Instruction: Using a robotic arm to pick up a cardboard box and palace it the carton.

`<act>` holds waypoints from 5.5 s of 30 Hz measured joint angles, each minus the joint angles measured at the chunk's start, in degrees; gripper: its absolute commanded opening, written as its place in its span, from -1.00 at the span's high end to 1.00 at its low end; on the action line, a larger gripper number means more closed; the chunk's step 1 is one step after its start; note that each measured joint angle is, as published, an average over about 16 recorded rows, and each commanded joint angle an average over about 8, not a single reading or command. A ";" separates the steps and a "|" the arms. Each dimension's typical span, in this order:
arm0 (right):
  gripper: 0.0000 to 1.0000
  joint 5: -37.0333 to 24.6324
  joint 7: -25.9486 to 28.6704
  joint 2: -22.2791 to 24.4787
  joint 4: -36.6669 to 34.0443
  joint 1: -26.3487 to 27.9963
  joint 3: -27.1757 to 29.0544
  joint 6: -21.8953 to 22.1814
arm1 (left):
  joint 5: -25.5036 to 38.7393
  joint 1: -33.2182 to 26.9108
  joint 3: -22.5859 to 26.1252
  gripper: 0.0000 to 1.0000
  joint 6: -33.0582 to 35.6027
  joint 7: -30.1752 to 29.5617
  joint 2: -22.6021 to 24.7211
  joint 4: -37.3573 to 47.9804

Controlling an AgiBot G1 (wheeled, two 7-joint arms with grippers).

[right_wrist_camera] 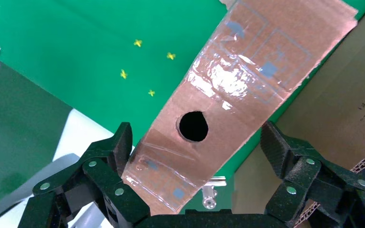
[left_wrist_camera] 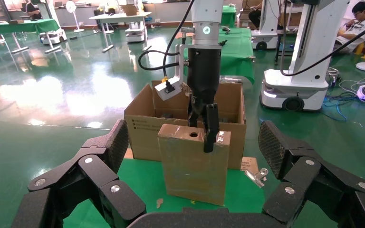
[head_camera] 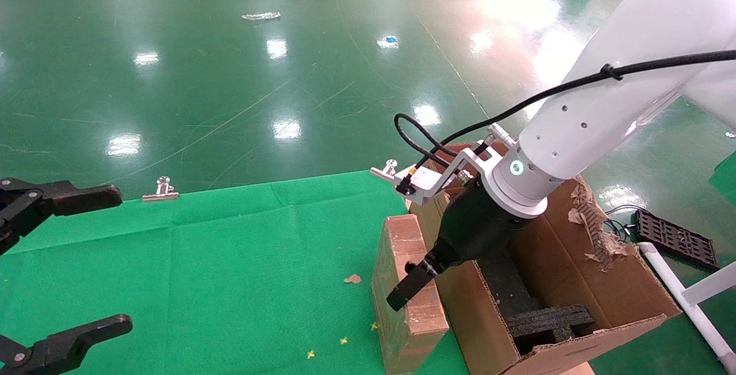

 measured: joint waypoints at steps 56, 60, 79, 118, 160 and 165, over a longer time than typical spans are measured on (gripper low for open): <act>1.00 -12.06 -14.69 19.94 -4.40 21.23 8.19 1.31 | -0.15 -0.05 0.21 1.00 -0.09 0.11 -0.09 0.00; 1.00 -14.44 -14.97 21.74 -7.50 21.22 7.07 -0.25 | -0.16 -0.05 0.23 1.00 -0.10 0.11 -0.09 0.00; 1.00 -14.47 -16.07 20.70 -22.31 8.24 1.04 0.92 | -0.20 -0.06 0.29 -1.00 -0.13 0.15 -0.12 0.00; -0.24 -2.24 -29.33 4.92 -51.63 -20.35 2.76 18.05 | -0.29 -0.09 0.43 -1.00 -0.19 0.21 -0.18 0.00; -1.00 -4.03 -39.98 8.81 -45.60 3.17 5.03 14.83 | -0.39 -0.12 0.57 -1.00 -0.25 0.28 -0.23 0.00; -1.00 -4.90 -40.11 12.49 -36.65 11.00 6.24 15.11 | -0.40 -0.13 0.58 -1.00 -0.25 0.29 -0.24 0.00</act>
